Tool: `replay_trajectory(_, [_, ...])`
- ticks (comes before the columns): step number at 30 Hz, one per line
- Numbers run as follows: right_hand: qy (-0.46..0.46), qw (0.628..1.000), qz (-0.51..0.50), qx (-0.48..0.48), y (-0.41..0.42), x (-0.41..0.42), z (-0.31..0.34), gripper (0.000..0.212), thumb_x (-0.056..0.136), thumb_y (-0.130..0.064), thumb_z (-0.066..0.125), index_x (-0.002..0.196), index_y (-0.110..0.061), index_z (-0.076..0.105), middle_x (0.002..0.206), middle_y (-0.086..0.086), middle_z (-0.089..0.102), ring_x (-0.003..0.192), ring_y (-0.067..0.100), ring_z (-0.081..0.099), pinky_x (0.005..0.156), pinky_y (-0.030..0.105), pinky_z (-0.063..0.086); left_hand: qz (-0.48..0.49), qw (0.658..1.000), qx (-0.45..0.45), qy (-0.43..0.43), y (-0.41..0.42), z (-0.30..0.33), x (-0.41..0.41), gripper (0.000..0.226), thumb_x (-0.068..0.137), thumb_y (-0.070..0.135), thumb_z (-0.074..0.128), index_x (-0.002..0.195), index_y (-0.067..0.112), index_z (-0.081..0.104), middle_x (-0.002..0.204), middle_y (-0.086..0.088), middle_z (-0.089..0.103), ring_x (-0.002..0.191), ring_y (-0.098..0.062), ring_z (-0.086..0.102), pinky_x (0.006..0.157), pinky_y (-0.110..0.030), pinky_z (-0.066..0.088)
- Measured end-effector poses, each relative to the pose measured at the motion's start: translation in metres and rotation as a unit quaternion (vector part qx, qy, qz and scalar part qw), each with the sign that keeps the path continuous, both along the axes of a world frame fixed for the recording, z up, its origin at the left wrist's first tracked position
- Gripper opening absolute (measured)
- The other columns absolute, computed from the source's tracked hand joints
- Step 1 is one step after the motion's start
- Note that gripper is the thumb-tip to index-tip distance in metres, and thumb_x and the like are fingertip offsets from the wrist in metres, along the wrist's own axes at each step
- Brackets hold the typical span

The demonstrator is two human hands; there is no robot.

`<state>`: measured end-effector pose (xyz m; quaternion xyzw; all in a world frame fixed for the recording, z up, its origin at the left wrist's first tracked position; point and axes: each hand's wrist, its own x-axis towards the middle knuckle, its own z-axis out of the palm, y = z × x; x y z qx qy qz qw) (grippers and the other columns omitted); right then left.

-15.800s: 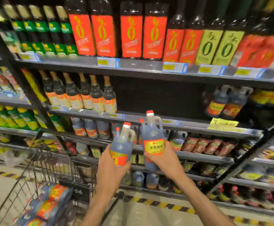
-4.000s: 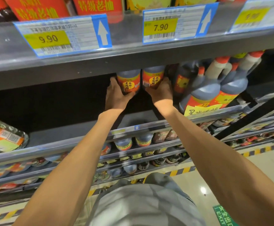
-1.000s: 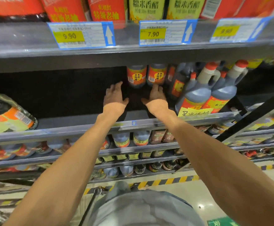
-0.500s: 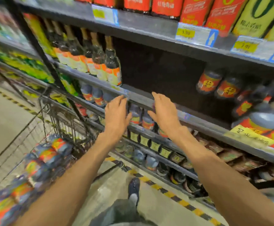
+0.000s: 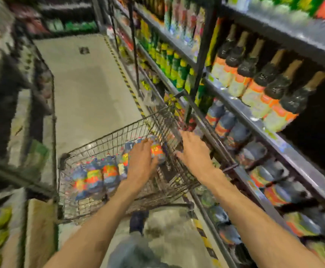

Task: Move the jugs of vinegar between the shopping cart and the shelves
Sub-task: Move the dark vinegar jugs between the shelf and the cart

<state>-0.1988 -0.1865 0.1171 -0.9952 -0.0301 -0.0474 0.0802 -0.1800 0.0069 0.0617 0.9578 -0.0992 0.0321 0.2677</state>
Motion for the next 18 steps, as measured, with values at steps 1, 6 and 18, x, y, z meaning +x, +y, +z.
replay_trajectory(1, [0.012,1.000,0.014,0.010,0.018,0.016,-0.006,0.077,0.093,-0.035,0.072,0.155,-0.009,0.035,0.147,0.013,0.049,0.134,0.032,0.050,0.104,0.042,0.044,0.016,1.000,0.004,0.011,0.019,-0.008,0.010,0.063,0.080,0.036,0.059,0.136,0.008,0.056,0.131,-0.016,0.059,0.118,-0.039,0.055,0.099,-0.049,0.046])
replay_trajectory(6, [0.078,0.995,0.061,0.032,0.091,0.092,-0.053,0.078,0.085,-0.031,0.079,0.150,-0.007,0.044,0.140,0.014,0.055,0.129,0.032,0.055,0.102,0.043,0.046,0.080,0.994,0.008,0.074,0.093,-0.055,0.060,0.061,0.085,0.030,0.069,0.139,0.008,0.054,0.134,-0.016,0.058,0.119,-0.037,0.056,0.097,-0.048,0.047])
replay_trajectory(18, [0.226,0.969,-0.002,0.097,0.139,0.168,-0.159,0.064,0.091,-0.039,0.073,0.145,-0.027,0.042,0.130,0.002,0.058,0.115,0.028,0.059,0.091,0.048,0.051,0.125,0.938,-0.067,0.316,0.133,-0.187,0.135,0.093,0.089,0.037,0.072,0.158,0.007,0.017,0.148,-0.019,0.044,0.128,-0.040,0.050,0.097,-0.049,0.048])
